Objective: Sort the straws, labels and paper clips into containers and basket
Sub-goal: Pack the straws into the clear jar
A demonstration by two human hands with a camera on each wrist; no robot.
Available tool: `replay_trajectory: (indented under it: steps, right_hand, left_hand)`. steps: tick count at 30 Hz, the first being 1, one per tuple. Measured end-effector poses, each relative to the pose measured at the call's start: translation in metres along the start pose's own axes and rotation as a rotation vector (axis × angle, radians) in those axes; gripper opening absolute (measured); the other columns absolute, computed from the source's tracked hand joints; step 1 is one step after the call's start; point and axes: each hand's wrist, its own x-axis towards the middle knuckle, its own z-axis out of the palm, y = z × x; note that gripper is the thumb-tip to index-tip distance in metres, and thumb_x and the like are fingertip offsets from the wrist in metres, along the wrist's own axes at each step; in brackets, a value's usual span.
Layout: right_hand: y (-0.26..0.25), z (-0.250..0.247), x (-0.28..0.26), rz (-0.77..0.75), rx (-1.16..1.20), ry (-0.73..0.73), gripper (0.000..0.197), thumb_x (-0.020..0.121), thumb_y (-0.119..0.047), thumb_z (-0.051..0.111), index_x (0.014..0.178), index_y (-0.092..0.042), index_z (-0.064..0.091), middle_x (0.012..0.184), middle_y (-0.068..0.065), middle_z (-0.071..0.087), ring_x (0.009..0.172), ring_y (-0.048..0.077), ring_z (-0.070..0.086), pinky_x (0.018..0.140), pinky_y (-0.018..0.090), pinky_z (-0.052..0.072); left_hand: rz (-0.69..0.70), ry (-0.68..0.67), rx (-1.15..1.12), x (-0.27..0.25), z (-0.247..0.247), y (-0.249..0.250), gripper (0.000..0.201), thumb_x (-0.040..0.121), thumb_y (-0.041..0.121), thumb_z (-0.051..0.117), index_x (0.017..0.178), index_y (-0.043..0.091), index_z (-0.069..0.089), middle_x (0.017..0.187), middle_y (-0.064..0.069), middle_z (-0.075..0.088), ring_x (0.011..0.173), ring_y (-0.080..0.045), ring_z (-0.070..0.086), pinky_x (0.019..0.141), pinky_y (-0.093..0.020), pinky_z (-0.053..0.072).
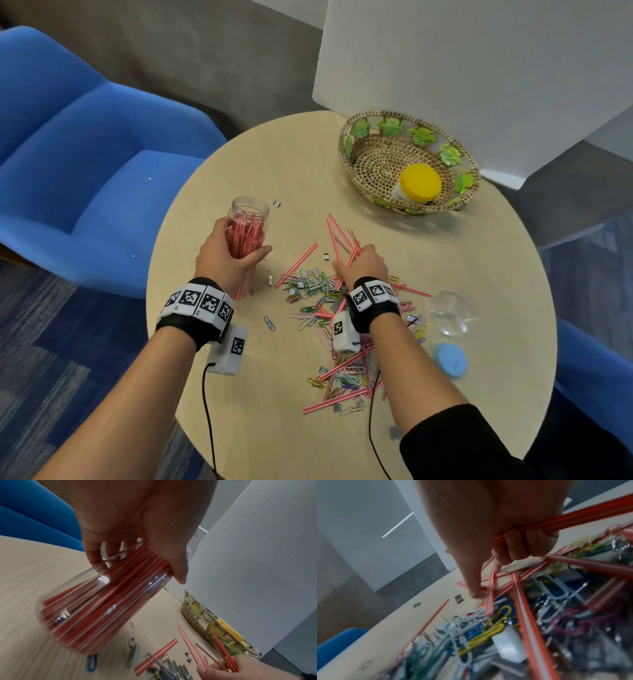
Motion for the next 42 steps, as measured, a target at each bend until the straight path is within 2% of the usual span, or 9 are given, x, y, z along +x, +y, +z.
replay_trajectory:
  steps: [5,10,14,18,27,30,36,39,42]
  right_hand:
    - [-0.005,-0.003,0.001,-0.003,0.024,-0.01,0.021,0.09,-0.028,0.069,0.094,-0.008,0.07,0.096,0.011,0.072,0.079,0.028,0.063,0.066,0.028,0.046]
    - [-0.017,-0.016,0.008,-0.071,-0.202,-0.115,0.017,0.092,-0.017,0.061,0.084,-0.002,0.066,0.096,0.016,0.072,0.078,0.032,0.064,0.065,0.029,0.048]
    - [-0.034,-0.023,0.003,-0.192,-0.438,-0.26,0.04,0.101,-0.039,0.048,0.092,-0.003,0.065,0.079,0.01,0.063,0.075,0.029,0.062,0.07,0.034,0.048]
    - [-0.034,-0.012,0.004,-0.278,-0.634,-0.256,0.019,0.101,-0.015,0.046,0.099,-0.007,0.063,0.077,0.004,0.053,0.077,0.025,0.054,0.069,0.03,0.046]
    - [-0.02,-0.025,0.01,-0.369,-0.549,-0.213,0.052,0.097,-0.059,0.042,0.089,-0.012,0.062,0.084,0.007,0.059,0.076,0.027,0.053,0.067,0.031,0.042]
    - [-0.009,-0.04,0.011,-0.462,-0.493,-0.131,0.044,0.1,-0.045,0.042,0.096,-0.007,0.065,0.094,0.014,0.066,0.083,0.031,0.061,0.068,0.033,0.043]
    - [0.01,-0.083,0.007,-0.498,-0.023,-0.041,0.024,0.097,-0.02,0.049,0.076,-0.013,0.058,0.076,0.007,0.057,0.074,0.027,0.055,0.065,0.031,0.036]
    - [0.009,-0.111,-0.008,-0.341,0.723,-0.108,0.033,0.102,-0.015,0.042,0.074,-0.009,0.058,0.068,0.006,0.062,0.067,0.025,0.06,0.073,0.039,0.051]
    - [0.001,-0.146,-0.039,-0.274,1.361,-0.306,0.025,0.106,-0.015,0.036,0.09,-0.008,0.054,0.061,0.001,0.044,0.05,0.016,0.046,0.055,0.031,0.05]
  left_hand:
    - [-0.001,0.012,-0.004,-0.001,-0.001,0.001,0.077,0.074,0.044,0.084,0.135,0.015,0.046,0.124,-0.004,0.065,0.108,-0.025,0.061,0.091,-0.032,0.045]
    - [0.001,0.001,0.006,-0.002,0.001,0.002,0.079,0.074,0.046,0.083,0.136,0.016,0.045,0.126,-0.005,0.064,0.114,-0.027,0.061,0.092,-0.034,0.045]
    - [0.007,0.006,0.027,-0.002,0.003,0.002,0.079,0.075,0.045,0.083,0.137,0.015,0.045,0.127,-0.006,0.064,0.115,-0.028,0.061,0.09,-0.032,0.042]
    - [0.013,-0.011,0.052,-0.002,0.004,0.005,0.079,0.075,0.045,0.083,0.137,0.015,0.044,0.128,-0.007,0.064,0.115,-0.029,0.061,0.09,-0.033,0.043]
    - [0.066,-0.036,0.062,-0.01,0.0,0.007,0.072,0.073,0.04,0.086,0.13,0.017,0.048,0.123,-0.003,0.065,0.111,-0.026,0.062,0.09,-0.033,0.046]
    - [0.1,-0.043,0.052,-0.017,0.003,0.014,0.072,0.072,0.04,0.087,0.13,0.02,0.049,0.122,-0.002,0.066,0.11,-0.024,0.062,0.092,-0.034,0.048]
    - [0.186,-0.101,0.035,-0.03,0.02,0.044,0.075,0.069,0.04,0.089,0.13,0.021,0.05,0.12,-0.001,0.068,0.108,-0.022,0.065,0.094,-0.036,0.05]
    - [0.259,-0.169,0.027,-0.043,0.032,0.066,0.075,0.069,0.041,0.089,0.13,0.021,0.05,0.119,0.0,0.068,0.108,-0.02,0.064,0.092,-0.032,0.049]
    - [0.315,-0.248,0.025,-0.058,0.044,0.084,0.078,0.068,0.041,0.089,0.132,0.023,0.05,0.122,0.002,0.067,0.11,-0.018,0.064,0.096,-0.035,0.051]
